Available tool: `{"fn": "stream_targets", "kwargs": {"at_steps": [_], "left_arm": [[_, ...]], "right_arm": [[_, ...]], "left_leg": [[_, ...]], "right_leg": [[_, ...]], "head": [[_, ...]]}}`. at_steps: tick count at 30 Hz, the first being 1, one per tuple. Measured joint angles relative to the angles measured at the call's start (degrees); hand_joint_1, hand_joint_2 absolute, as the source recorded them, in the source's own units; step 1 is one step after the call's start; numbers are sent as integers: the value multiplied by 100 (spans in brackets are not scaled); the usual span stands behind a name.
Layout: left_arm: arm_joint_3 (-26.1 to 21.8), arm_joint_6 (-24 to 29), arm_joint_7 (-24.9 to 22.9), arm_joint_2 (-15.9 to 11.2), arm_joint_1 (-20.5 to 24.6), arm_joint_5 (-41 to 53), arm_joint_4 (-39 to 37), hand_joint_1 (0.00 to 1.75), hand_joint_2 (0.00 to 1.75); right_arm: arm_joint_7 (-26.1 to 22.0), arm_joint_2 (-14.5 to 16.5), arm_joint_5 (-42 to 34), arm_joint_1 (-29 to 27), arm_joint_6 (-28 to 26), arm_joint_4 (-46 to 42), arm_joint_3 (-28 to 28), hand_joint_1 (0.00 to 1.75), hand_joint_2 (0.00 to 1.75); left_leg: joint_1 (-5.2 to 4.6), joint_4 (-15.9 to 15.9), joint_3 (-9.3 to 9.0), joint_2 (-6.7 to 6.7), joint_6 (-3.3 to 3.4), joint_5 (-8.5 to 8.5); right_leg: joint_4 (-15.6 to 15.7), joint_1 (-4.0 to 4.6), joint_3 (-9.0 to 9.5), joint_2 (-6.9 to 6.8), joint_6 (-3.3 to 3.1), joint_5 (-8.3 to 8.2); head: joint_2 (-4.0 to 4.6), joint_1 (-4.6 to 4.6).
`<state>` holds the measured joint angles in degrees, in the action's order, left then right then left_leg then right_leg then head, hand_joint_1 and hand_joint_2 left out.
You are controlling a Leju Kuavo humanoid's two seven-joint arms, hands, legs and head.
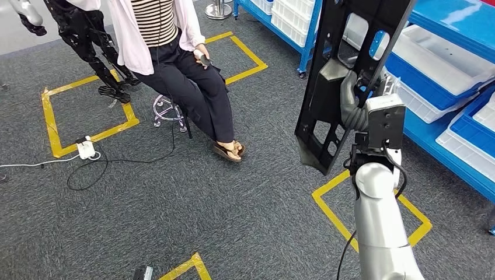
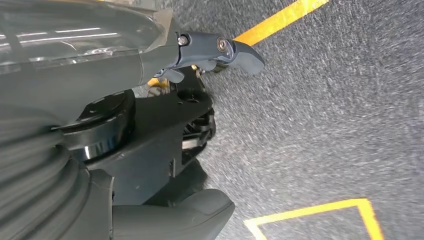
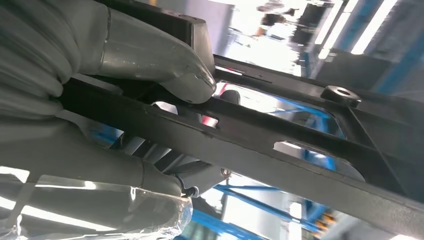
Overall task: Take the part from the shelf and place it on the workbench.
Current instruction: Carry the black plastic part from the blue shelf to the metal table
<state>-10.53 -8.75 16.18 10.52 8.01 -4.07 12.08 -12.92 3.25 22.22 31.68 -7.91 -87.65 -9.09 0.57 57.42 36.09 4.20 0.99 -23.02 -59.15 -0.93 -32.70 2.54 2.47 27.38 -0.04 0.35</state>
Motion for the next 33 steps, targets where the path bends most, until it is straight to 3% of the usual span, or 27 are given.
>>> {"fn": "stream_targets", "kwargs": {"at_steps": [1, 3, 5, 6, 8, 10, 11, 14, 16, 19, 20, 23, 24, 27, 30, 31, 33], "left_arm": [[-19, -16, 1, 1, 1, -15, -1, 0, 175], [-48, -26, 2, 1, -6, -25, -1, 0, 175], [-73, -19, 11, -1, -10, -20, -2, 0, 175], [-82, -2, 13, -3, -6, -5, -2, 0, 175], [-91, 20, -5, -5, -1, 19, -2, 0, 175], [-103, 3, -12, -6, -3, 7, -2, 0, 175], [-109, -4, -8, -6, -5, 10, -2, 0, 175], [-116, -30, -9, -5, 0, 20, -1, 0, 175], [-119, -57, -10, -4, 10, 16, 0, 0, 175], [-116, -14, -64, -1, 11, 88, -2, 0, 175], [-116, -7, -73, 0, 13, 96, -1, 0, 175], [-116, -4, -77, 4, 30, 100, -1, 0, 175], [-116, -4, -77, 5, 34, 101, -2, 0, 175], [-116, -4, -79, 7, 34, 101, -2, 0, 175], [-116, -4, -93, 8, 29, 101, -2, 0, 175], [-116, -5, -100, 8, 27, 101, -2, 0, 175], [-116, -24, -84, 8, 29, 76, -2, 0, 175]], "right_arm": [[16, -10, 3, 71, 0, -10, 0, 175, 175], [38, -21, 4, 143, 0, -21, 0, 175, 175], [49, -23, 11, 179, 0, -27, -2, 175, 175], [51, -24, 20, 198, 0, -27, -4, 175, 175], [51, -36, 44, 223, 0, -26, -9, 175, 175], [51, -53, 55, 246, 0, -17, -19, 175, 175], [53, -58, 55, 268, 0, -10, -25, 175, 175], [71, -70, 56, 398, 0, 4, -54, 175, 175], [91, -85, 59, 478, 0, 8, -83, 175, 175], [108, -108, 67, 502, 0, 17, -122, 175, 175], [110, -118, 69, 504, -1, 20, -129, 175, 175], [110, -151, 73, 512, -1, 23, -137, 175, 175], [110, -156, 73, 512, 0, 23, -138, 175, 175], [110, -162, 73, 510, 0, 25, -138, 175, 175], [112, -187, 73, 491, 0, 45, -139, 175, 175], [113, -197, 73, 485, -1, 52, -140, 175, 175], [115, -208, 73, 489, -1, 62, -151, 175, 175]], "left_leg": [[4, 1, 18, 43, -28, 15], [24, -13, 49, 139, -95, 50], [24, 103, 131, 40, -142, -48], [18, 326, 238, -79, -158, -191], [15, 1061, 562, -309, -181, -567], [18, 1613, 801, -375, -195, -744], [20, 1587, 775, -395, -197, -680], [4, 541, 211, -598, -183, -206], [-35, 105, -7, -716, -142, -104], [-58, 33, -11, -597, -52, -82], [-49, 7, -18, -548, -11, -61], [-19, -37, -27, -430, 74, -17], [-17, -38, -25, -411, 80, -14], [-17, -38, -24, -399, 81, -14], [-16, -35, -15, -281, 87, -7], [-13, -32, -17, -198, 88, -4], [-1, -23, 27, 4, 18, 31]], "right_leg": [[135, 9, 60, 55, -1, -35], [177, 19, 84, -1, -34, -50], [212, -13, 103, -110, -117, -91], [231, -29, 111, -167, -172, -109], [234, 10, 107, -275, -239, -111], [232, 46, 103, -388, -256, -104], [231, 54, 103, -440, -259, -101], [213, 83, 98, -563, -257, -77], [190, 137, 78, -630, -237, -63], [182, 168, 68, -731, -199, -35], [103, 159, 25, -679, -187, 26], [-569, 105, -296, -379, -189, 349], [-736, 95, -374, -342, -194, 414], [-850, 91, -428, -328, -196, 453], [-1342, 76, -679, -292, -150, 550], [-1234, 56, -641, -273, -97, 450], [-375, 19, -265, -122, -17, 75]], "head": [[0, -1], [0, -7], [0, -19], [0, -30], [0, -48], [0, -47], [0, -47], [0, -51], [0, -44], [0, -39], [0, -37], [0, -22], [0, -21], [0, -22], [0, -20], [0, -19], [0, -27]]}}
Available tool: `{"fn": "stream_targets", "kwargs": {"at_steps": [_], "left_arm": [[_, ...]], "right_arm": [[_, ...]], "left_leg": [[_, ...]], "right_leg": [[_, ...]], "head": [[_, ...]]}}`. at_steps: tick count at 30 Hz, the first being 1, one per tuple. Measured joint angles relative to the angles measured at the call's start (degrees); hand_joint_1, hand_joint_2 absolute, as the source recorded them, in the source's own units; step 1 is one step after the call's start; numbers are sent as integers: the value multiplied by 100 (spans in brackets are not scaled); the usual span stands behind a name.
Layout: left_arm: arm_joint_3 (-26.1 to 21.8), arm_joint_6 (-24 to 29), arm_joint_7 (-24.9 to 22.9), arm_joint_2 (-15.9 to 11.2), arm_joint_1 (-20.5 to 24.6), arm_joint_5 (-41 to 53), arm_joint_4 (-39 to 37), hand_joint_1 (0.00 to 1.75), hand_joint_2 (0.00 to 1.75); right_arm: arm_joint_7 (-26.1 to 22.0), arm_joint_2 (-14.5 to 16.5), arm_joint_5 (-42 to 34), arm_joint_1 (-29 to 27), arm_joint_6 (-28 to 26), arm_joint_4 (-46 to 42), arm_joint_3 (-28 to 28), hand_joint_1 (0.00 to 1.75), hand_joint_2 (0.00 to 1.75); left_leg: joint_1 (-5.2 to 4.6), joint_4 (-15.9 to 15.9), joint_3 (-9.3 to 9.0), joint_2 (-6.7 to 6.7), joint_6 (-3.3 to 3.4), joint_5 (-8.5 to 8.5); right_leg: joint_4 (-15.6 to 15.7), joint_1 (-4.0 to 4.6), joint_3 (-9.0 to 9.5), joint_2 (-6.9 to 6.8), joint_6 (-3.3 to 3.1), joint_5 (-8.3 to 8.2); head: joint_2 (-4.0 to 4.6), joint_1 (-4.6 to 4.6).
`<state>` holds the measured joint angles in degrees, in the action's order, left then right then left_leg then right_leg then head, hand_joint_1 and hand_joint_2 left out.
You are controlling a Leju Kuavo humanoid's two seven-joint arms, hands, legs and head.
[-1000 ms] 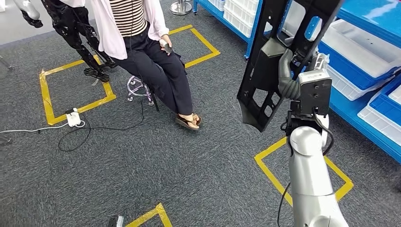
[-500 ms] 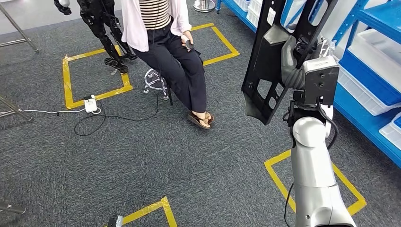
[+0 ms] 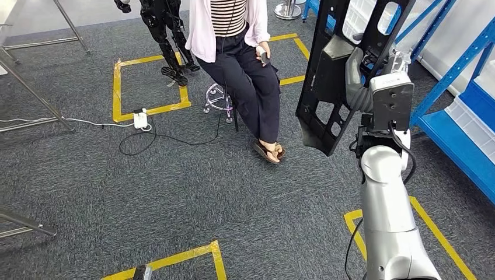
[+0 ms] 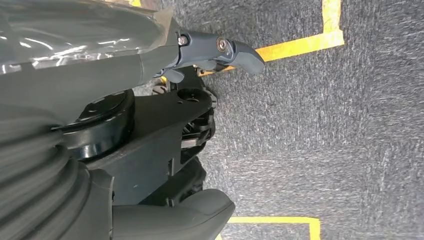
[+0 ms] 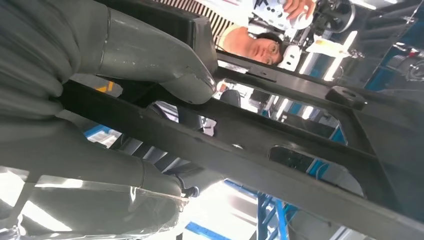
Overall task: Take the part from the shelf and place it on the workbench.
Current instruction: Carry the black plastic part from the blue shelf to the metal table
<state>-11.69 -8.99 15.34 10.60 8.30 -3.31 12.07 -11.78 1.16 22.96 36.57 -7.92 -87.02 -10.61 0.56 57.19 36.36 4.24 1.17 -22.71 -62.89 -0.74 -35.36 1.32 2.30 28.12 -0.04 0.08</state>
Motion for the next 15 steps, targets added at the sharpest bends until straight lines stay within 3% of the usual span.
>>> {"fn": "stream_targets", "kwargs": {"at_steps": [2, 4, 6, 8, 9, 10, 13, 15], "left_arm": [[0, -29, 26, 1, -2, -28, 0, 0, 175], [-5, -56, 31, 1, -7, -42, 0, 0, 175], [-10, -62, 34, 1, -4, -44, 0, 0, 175], [-11, -48, 32, 2, -3, -36, -1, 0, 175], [-11, -33, 29, 2, -4, -34, -1, 0, 175], [-11, -14, 19, 2, -5, -34, -1, 0, 175], [-16, 18, -2, 2, -1, -66, 0, 0, 175], [-21, 25, 10, 1, 9, -86, 0, 0, 175]], "right_arm": [[3, -8, 3, 8, -1, 5, -19, 175, 175], [9, -5, 17, 10, -2, 8, -42, 175, 175], [16, 1, 32, 13, -3, 14, -67, 175, 175], [27, 3, 39, 0, -4, 29, -85, 175, 175], [34, 7, 46, -12, -6, 36, -93, 175, 175], [40, 15, 55, -24, -9, 39, -102, 175, 175], [49, 62, 99, -33, -19, 40, -114, 175, 175], [55, 84, 121, -39, -23, 42, -114, 175, 175]], "left_leg": [[23, 6, 69, 113, -99, 30], [21, 200, 169, -72, -148, -114], [10, 842, 455, -322, -181, -465], [15, 1566, 791, -383, -203, -740], [16, 1691, 851, -391, -206, -740], [16, 1587, 797, -405, -205, -636], [-7, 460, 221, -638, -173, -132], [-45, 91, 43, -739, -141, -56]], "right_leg": [[556, -26, 247, 85, -25, -207], [585, -46, 263, -10, -100, -239], [599, -33, 268, -104, -163, -249], [598, -4, 267, -213, -188, -243], [598, 4, 267, -267, -193, -238], [597, 8, 269, -317, -198, -233], [581, 50, 270, -427, -199, -205], [573, 105, 260, -498, -179, -187]], "head": [[0, -4], [0, -11], [0, -24], [0, -27], [0, -28], [0, -27], [0, -29], [0, -23]]}}
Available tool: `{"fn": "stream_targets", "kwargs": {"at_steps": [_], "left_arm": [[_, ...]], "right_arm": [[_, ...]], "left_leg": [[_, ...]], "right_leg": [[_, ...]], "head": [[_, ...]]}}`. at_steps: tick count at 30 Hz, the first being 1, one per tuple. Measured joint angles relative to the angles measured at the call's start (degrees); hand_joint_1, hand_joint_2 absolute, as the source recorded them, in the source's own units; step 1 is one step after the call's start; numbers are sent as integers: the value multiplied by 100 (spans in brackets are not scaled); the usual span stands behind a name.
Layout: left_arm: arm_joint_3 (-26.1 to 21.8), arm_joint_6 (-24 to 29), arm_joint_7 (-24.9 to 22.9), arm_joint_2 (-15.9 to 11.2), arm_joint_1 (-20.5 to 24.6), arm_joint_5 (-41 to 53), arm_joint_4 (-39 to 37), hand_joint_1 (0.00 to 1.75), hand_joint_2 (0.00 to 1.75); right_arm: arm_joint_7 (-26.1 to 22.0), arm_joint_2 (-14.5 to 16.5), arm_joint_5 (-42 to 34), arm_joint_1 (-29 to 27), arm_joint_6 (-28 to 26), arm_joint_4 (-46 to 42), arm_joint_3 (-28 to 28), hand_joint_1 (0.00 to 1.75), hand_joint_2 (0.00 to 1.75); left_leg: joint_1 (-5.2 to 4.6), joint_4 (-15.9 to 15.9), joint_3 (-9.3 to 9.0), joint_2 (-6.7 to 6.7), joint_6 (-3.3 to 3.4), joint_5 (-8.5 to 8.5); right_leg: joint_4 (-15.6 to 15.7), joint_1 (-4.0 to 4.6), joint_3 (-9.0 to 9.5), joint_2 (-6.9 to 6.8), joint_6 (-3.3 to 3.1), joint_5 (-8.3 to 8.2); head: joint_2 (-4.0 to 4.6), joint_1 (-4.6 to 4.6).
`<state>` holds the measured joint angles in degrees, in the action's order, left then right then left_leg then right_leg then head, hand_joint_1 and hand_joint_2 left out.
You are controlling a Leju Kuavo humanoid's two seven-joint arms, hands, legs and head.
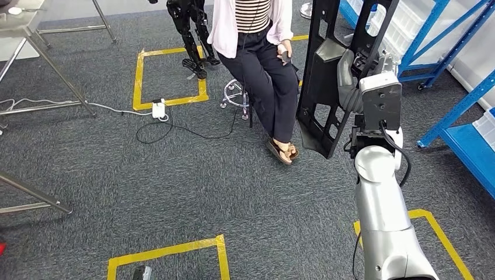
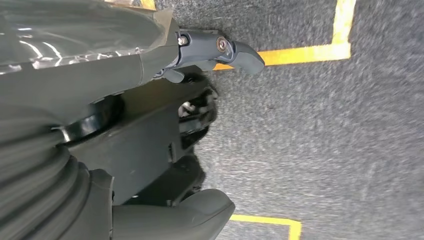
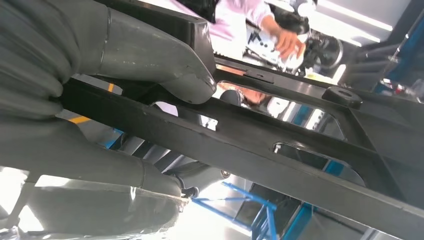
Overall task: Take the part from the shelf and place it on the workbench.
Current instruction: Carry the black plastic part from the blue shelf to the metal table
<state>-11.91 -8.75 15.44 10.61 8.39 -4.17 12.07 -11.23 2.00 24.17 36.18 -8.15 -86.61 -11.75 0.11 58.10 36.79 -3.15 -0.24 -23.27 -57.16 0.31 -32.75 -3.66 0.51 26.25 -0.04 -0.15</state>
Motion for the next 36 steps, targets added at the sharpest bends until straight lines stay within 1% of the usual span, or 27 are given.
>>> {"fn": "stream_targets", "kwargs": {"at_steps": [2, 4, 5, 7, 8, 9, 10, 11, 13, 14, 15, 16, 18, 20, 21, 22, 23, 24, 25, 26, 28, 29, 30, 31, 33, 35, 36], "left_arm": [[-2, 13, 4, -2, 4, -2, 0, 0, 175], [-4, 28, 17, -1, 4, 4, 1, 0, 175], [-5, 44, 17, -1, 10, 18, 1, 0, 175], [-4, 82, -15, 2, 24, 43, 1, 0, 175], [-4, 91, -33, 3, 25, 44, 1, 0, 175], [-4, 95, -45, 4, 24, 35, 0, 0, 175], [-5, 95, -49, 4, 22, 25, 0, 0, 175], [-5, 95, -48, 4, 21, 17, 0, 0, 175], [-7, 93, -38, 3, 25, 2, 0, 0, 175], [-9, 96, -27, 3, 28, 2, 0, 0, 175], [-10, 109, -17, 2, 30, 19, 0, 0, 175], [-10, 130, -11, 1, 28, 49, 0, 0, 175], [-8, 172, -10, -4, 9, 107, -1, 0, 175], [-4, 207, 7, -10, 1, 159, -2, 0, 175], [-1, 226, 14, -13, 4, 192, -2, 0, 175], [5, 249, 10, -13, 7, 233, -2, 0, 175], [10, 263, -6, -14, 6, 262, -2, 0, 175], [14, 274, -22, -14, 2, 276, -2, 0, 175], [16, 280, -36, -14, -3, 285, -2, 0, 175], [17, 282, -41, -14, -6, 286, -2, 0, 175], [17, 282, -42, -17, -5, 288, -1, 0, 175], [17, 282, -42, -19, -2, 290, -1, 0, 175], [17, 282, -42, -22, 0, 290, -1, 0, 175], [17, 277, -34, -25, -1, 283, -1, 0, 175], [16, 270, 5, -28, -7, 272, -1, 0, 175], [22, 295, 40, -26, 1, 310, 2, 0, 175], [26, 306, 44, -22, 10, 329, 3, 0, 175]], "right_arm": [[5, 22, 11, -14, -2, 5, 1, 175, 175], [7, 43, 32, -21, 3, 12, 0, 175, 175], [7, 50, 46, -22, 8, 14, -1, 175, 175], [7, 54, 69, -41, 21, 26, 0, 175, 175], [6, 56, 77, -60, 26, 36, -1, 175, 175], [7, 60, 81, -80, 30, 45, -1, 175, 175], [7, 63, 85, -92, 31, 51, -1, 175, 175], [8, 66, 86, -96, 31, 54, -1, 175, 175], [8, 70, 91, -86, 31, 57, -1, 175, 175], [8, 74, 97, -84, 32, 59, 0, 175, 175], [7, 85, 104, -90, 36, 62, -1, 175, 175], [7, 95, 111, -98, 40, 64, -2, 175, 175], [8, 132, 118, -108, 51, 67, -1, 175, 175], [7, 180, 126, -94, 61, 66, 1, 175, 175], [7, 197, 134, -88, 67, 66, 1, 175, 175], [7, 210, 143, -87, 74, 69, 2, 175, 175], [7, 214, 150, -89, 82, 76, 2, 175, 175], [8, 217, 155, -92, 89, 84, 2, 175, 175], [8, 221, 158, -93, 95, 92, 3, 175, 175], [8, 226, 160, -91, 99, 97, 3, 175, 175], [8, 236, 163, -80, 101, 99, 3, 175, 175], [9, 240, 164, -70, 101, 100, 3, 175, 175], [9, 243, 166, -66, 101, 102, 3, 175, 175], [10, 245, 166, -64, 101, 107, 3, 175, 175], [12, 249, 166, -57, 102, 120, 3, 175, 175], [7, 240, 160, -29, 103, 133, 4, 175, 175], [3, 226, 152, -19, 105, 142, 4, 175, 175]], "left_leg": [[-20, -39, -3, 89, 54, 6], [-9, -90, -22, 188, 127, 42], [4, -112, -33, 232, 165, 59], [14, -118, -30, 333, 206, 72], [15, -117, -29, 395, 215, 74], [16, -115, -28, 461, 218, 76], [18, -111, -29, 525, 217, 76], [24, -104, -33, 588, 215, 76], [28, -76, -17, 703, 187, 72], [31, -63, 7, 750, 161, 79], [34, -57, 36, 794, 127, 91], [39, -59, 63, 836, 92, 112], [63, -69, 96, 892, 36, 126], [56, 204, 226, 694, -12, -69], [54, 481, 346, 552, -30, -233], [47, 884, 520, 425, -49, -433], [52, 1255, 685, 379, -59, -580], [53, 1497, 790, 356, -62, -647], [52, 1553, 804, 340, -55, -621], [49, 1342, 684, 323, -39, -482], [19, 562, 250, 191, 20, -147], [-11, 245, 76, 115, 54, -55], [-43, 58, -23, 59, 82, -25], [-73, -4, -49, 41, 100, -45], [-66, -66, -56, 127, 147, -16], [-27, -131, -85, 213, 213, 29], [-6, -150, -98, 256, 236, 45]], "right_leg": [[4, 28, 3, -95, 28, 19], [-122, 10, -56, -28, 54, 125], [-328, -5, -151, 70, 55, 235], [-1127, -41, -524, 270, 41, 545], [-1518, -54, -716, 316, 51, 664], [-1749, -68, -839, 337, 81, 706], [-1697, -82, -827, 344, 126, 638], [-1420, -105, -706, 358, 180, 487], [-579, -162, -318, 509, 273, 141], [-279, -181, -183, 601, 290, 38], [-117, -185, -113, 674, 293, -7], [-84, -171, -95, 698, 279, -5], [-71, -174, -98, 615, 231, -29], [-41, -185, -83, 521, 143, -55], [-36, -175, -79, 478, 106, -58], [-35, -151, -77, 424, 68, -56], [-35, -130, -78, 368, 45, -52], [-36, -113, -78, 312, 33, -49], [-37, -98, -76, 255, 20, -45], [-37, -88, -68, 208, 13, -39], [-34, -65, -49, 129, -4, -23], [-33, -44, -49, 95, -7, -17], [-32, -24, -53, 58, -5, -12], [-26, -9, -58, 16, 1, -11], [-30, 7, -70, -47, 22, 13], [-260, -2, -176, 73, 31, 152], [-557, -19, -322, 180, 29, 285]], "head": [[0, 4], [0, 6], [0, 10], [0, 19], [0, 21], [0, 22], [0, 23], [0, 21], [0, 25], [0, 23], [0, 21], [0, 18], [0, 13], [0, -18], [0, -33], [0, -49], [0, -50], [0, -50], [0, -51], [0, -52], [0, -50], [0, -47], [0, -49], [0, -47], [0, -50], [0, -44], [0, -35]]}}
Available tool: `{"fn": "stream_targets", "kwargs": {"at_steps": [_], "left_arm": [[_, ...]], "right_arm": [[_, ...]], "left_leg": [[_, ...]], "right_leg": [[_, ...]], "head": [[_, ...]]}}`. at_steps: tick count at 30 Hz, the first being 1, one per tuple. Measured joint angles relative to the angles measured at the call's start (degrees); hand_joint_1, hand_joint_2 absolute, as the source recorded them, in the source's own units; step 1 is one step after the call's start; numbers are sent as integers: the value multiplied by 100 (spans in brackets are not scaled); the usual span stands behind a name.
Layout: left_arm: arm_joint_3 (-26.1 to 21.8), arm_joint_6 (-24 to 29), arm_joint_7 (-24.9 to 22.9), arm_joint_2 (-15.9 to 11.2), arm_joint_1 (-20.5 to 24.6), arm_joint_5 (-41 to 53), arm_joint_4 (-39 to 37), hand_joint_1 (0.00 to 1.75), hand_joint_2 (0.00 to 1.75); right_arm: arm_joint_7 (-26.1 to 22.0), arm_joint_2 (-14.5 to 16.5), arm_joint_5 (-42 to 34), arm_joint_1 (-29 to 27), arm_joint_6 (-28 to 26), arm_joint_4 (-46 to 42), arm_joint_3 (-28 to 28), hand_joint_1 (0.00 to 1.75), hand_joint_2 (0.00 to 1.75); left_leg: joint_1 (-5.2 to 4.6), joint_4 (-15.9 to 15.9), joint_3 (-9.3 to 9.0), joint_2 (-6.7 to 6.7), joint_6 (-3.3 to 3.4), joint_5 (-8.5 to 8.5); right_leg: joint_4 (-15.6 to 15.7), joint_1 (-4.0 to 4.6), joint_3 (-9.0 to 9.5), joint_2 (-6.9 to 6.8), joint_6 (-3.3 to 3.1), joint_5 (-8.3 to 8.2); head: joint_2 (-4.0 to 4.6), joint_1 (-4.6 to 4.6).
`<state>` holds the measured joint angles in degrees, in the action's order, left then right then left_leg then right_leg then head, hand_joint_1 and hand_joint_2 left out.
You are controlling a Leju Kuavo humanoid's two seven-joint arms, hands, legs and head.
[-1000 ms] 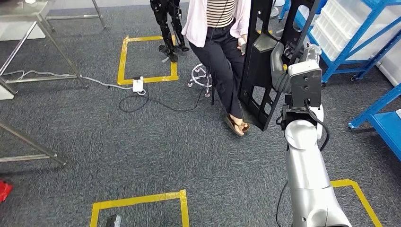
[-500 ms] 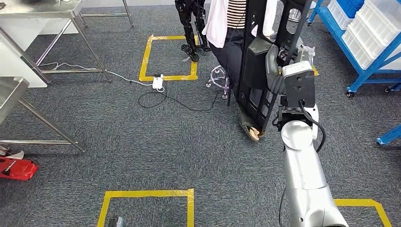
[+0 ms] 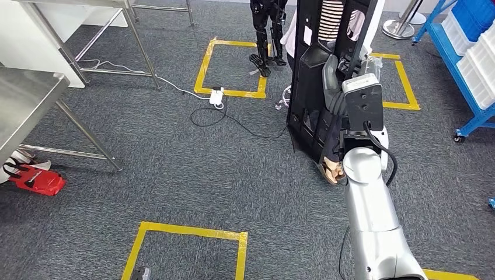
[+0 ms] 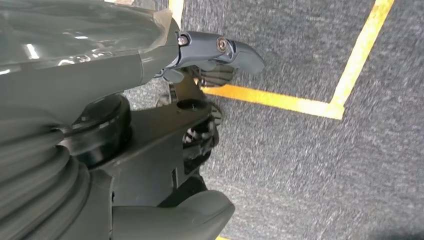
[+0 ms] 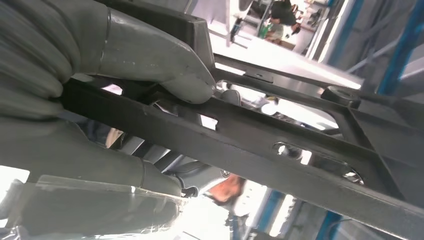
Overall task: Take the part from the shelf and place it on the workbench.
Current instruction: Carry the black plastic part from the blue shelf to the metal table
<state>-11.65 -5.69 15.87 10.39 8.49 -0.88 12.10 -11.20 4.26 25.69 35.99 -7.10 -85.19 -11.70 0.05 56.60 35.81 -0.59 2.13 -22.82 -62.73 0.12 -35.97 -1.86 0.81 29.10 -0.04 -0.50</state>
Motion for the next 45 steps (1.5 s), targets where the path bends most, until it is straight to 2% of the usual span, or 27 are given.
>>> {"fn": "stream_targets", "kwargs": {"at_steps": [2, 3, 4, 5, 7, 9, 10, 12, 14, 16, 18, 19, 20, 21, 23, 25, 28, 30, 32, 34, 35, 38, 39, 41, 42, 43, 45], "left_arm": [[3, 8, 5, 4, 13, 10, 0, 0, 175], [4, 12, 2, 6, 15, 23, -1, 0, 175], [5, 21, -3, 6, 15, 44, -1, 0, 175], [5, 28, -11, 6, 15, 62, -1, 0, 175], [4, 25, -7, 4, 18, 77, 0, 0, 175], [11, 30, -4, 1, 26, 109, 0, 0, 175], [15, 30, -8, -1, 23, 114, -1, 0, 175], [18, 16, -1, -5, 5, 95, -1, 0, 175], [17, 3, 14, -13, -2, 84, -1, 0, 175], [17, -2, 19, -15, 8, 84, 1, 0, 175], [17, -3, 19, -16, 11, 84, 0, 0, 175], [17, -3, 17, -16, 10, 87, 0, 0, 175], [17, -1, 10, -16, 9, 96, 0, 0, 175], [19, 4, 0, -17, 9, 109, 1, 0, 175], [21, 1, -13, -26, 14, 121, 1, 0, 175], [21, -12, 0, -37, 21, 117, 1, 0, 175], [21, -14, -10, -38, 15, 125, 1, 0, 175], [14, -26, -15, -36, 20, 109, 1, 0, 175], [9, -24, -29, -29, 30, 125, 1, 0, 175], [7, -31, -32, -21, 23, 125, 1, 0, 175], [5, -35, -22, -19, 17, 128, 1, 0, 175], [4, -31, -2, -20, 13, 158, 1, 0, 175], [4, -29, -1, -22, 14, 160, 1, 0, 175], [4, -25, 2, -26, 7, 166, -1, 0, 175], [4, -25, 4, -27, -5, 169, -2, 0, 175], [4, -24, 5, -31, -17, 170, -2, 0, 175], [4, -24, 0, -36, -30, 166, -3, 0, 175]], "right_arm": [[-6, -36, -27, 3, 10, 33, 1, 175, 175], [-7, -50, -42, 0, 15, 55, 1, 175, 175], [-9, -63, -57, -2, 18, 77, 1, 175, 175], [-12, -74, -69, 0, 19, 93, 1, 175, 175], [-18, -91, -83, 22, 19, 122, 1, 175, 175], [-22, -102, -85, 53, 21, 152, -3, 175, 175], [-23, -108, -85, 63, 22, 171, -4, 175, 175], [-22, -111, -88, 74, 26, 205, -6, 175, 175], [-22, -106, -92, 97, 28, 221, -5, 175, 175], [-25, -103, -93, 117, 28, 231, -5, 175, 175], [-26, -107, -93, 122, 28, 253, -5, 175, 175], [-26, -107, -94, 122, 28, 263, -5, 175, 175], [-26, -107, -96, 123, 28, 270, -5, 175, 175], [-26, -107, -99, 127, 28, 274, -6, 175, 175], [-26, -107, -115, 149, 28, 275, -7, 175, 175], [-25, -114, -139, 181, 28, 291, -7, 175, 175], [-23, -119, -168, 201, 28, 330, -14, 175, 175], [-25, -129, -176, 224, 27, 351, -18, 175, 175], [-26, -154, -186, 240, 25, 378, -23, 175, 175], [-26, -181, -198, 232, 23, 416, -27, 175, 175], [-26, -191, -205, 230, 22, 436, -28, 175, 175], [-26, -215, -220, 250, 20, 469, -30, 175, 175], [-27, -221, -222, 260, 20, 477, -33, 175, 175], [-28, -221, -224, 263, 19, 502, -44, 175, 175], [-27, -216, -226, 261, 19, 512, -50, 175, 175], [-26, -214, -228, 265, 19, 521, -55, 175, 175], [-29, -209, -233, 286, 19, 528, -66, 175, 175]], "left_leg": [[13, -2, 0, 100, 17, 9], [19, -1, 0, 158, 16, 11], [25, 2, -1, 217, 14, 11], [33, 10, -5, 277, 10, 11], [53, 47, 1, 389, -29, -6], [55, 101, 55, 485, -100, -16], [57, 109, 84, 527, -138, -7], [76, 108, 120, 575, -193, 8], [75, 285, 208, 407, -236, -127], [66, 928, 491, 160, -272, -487], [67, 1681, 829, 85, -280, -796], [64, 1821, 890, 79, -267, -809], [58, 1732, 838, 75, -243, -718], [44, 1428, 675, 57, -203, -546], [-28, 623, 244, -106, -92, -222], [-107, 208, 33, -230, -15, -133], [-113, 82, -17, -122, 36, -102], [-65, -27, -83, -31, 85, -41], [-35, -57, -98, 72, 104, -19], [-17, -49, -97, 198, 101, -17], [-4, -38, -98, 263, 94, -20], [37, 56, -69, 444, 15, -65], [41, 101, -35, 491, -24, -79], [45, 146, 38, 567, -97, -73], [56, 148, 61, 600, -120, -65], [59, 162, 78, 574, -145, -77], [53, 422, 200, 369, -192, -253]], "right_leg": [[-807, -33, -382, 141, 2, 277], [-1093, -50, -532, 159, 26, 345], [-1173, -68, -585, 164, 67, 328], [-1014, -94, -525, 168, 122, 220], [-223, -170, -179, 270, 249, -126], [355, -211, 86, 413, 288, -330], [428, -204, 121, 446, 268, -341], [430, -183, 126, 373, 214, -360], [440, -189, 129, 294, 147, -377], [446, -167, 129, 209, 77, -379], [446, -125, 128, 112, 46, -371], [446, -107, 129, 64, 41, -368], [446, -90, 132, 20, 37, -365], [446, -75, 139, -21, 33, -361], [448, -43, 148, -95, 20, -350], [452, -19, 142, -174, 15, -344], [461, 10, 147, -277, 27, -315], [177, 6, 30, -128, 24, -148], [-530, -32, -288, 82, 21, 135], [-1077, -72, -556, 146, 75, 278], [-1064, -97, -557, 155, 130, 229], [-40, -199, -72, 284, 327, -217], [240, -221, 58, 351, 342, -309], [396, -206, 133, 413, 296, -331], [391, -205, 118, 372, 255, -341], [388, -203, 117, 335, 227, -345], [397, -217, 121, 263, 154, -358]], "head": [[0, 18], [0, 24], [0, 27], [0, 26], [0, 33], [0, 38], [0, 39], [0, 31], [0, 9], [0, -18], [0, -24], [0, -25], [0, -24], [0, -24], [0, -22], [0, -21], [0, -23], [0, -19], [0, -9], [0, -1], [0, -1], [0, 9], [0, 10], [0, 8], [0, 2], [0, 0], [0, -28]]}}
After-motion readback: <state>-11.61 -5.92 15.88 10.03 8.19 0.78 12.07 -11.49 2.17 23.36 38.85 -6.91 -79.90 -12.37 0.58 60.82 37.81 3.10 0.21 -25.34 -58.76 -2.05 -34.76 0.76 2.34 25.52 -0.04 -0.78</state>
